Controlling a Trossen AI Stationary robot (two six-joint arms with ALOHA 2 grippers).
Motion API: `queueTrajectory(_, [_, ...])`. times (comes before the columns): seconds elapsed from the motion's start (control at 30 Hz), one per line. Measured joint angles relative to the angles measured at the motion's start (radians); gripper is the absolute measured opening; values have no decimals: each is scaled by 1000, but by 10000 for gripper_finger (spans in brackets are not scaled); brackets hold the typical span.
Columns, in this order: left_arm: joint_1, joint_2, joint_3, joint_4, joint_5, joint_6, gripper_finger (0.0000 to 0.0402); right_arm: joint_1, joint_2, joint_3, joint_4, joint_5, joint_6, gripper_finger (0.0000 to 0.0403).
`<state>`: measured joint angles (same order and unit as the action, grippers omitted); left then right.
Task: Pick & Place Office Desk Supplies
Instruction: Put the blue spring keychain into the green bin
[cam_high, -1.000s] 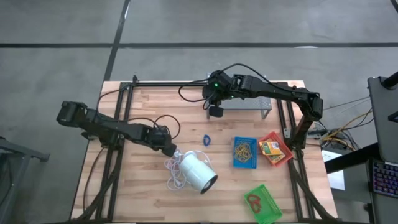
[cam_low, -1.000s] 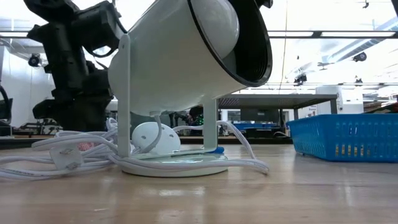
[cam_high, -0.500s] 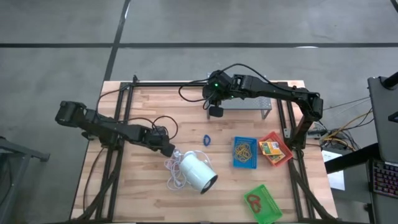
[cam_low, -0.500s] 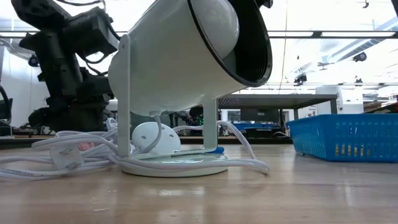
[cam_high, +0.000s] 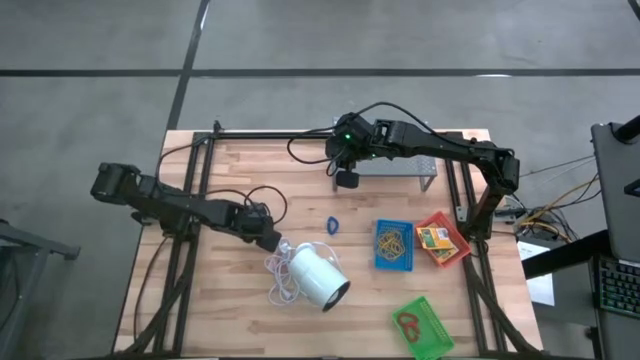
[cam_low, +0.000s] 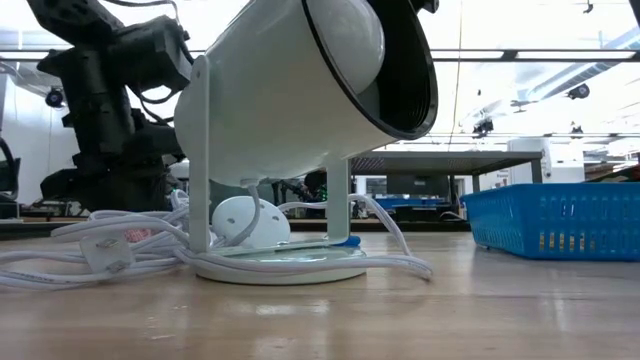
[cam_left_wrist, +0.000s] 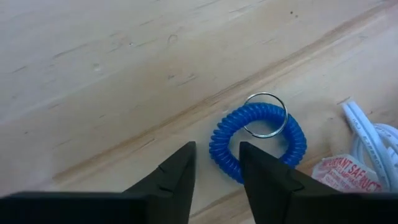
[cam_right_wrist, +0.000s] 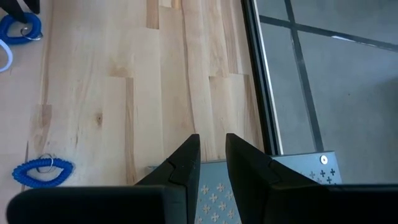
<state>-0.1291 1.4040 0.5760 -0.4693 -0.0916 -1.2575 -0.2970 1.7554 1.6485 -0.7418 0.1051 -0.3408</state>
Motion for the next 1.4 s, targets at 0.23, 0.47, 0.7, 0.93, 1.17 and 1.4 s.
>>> queueTrajectory(0.23, [0,0,1,0,48,-1,84,0,0,0,0,0,0,72])
queueTrajectory(0.47, [-1,0,3,6,88,-3,30,0,0,0,0,0,0,72])
queueTrajectory(0.7, [-1,-1,4,10,100,-3,11,0,0,0,0,0,0,72])
queueTrajectory(0.93, [0,-2,4,9,137,0,9,0,0,0,0,0,0,72])
queueTrajectory(1.17, [0,-68,4,7,159,4,8,0,0,0,0,0,0,72])
queueTrajectory(1.4, [0,-200,4,2,94,21,8,0,0,0,0,0,0,72])
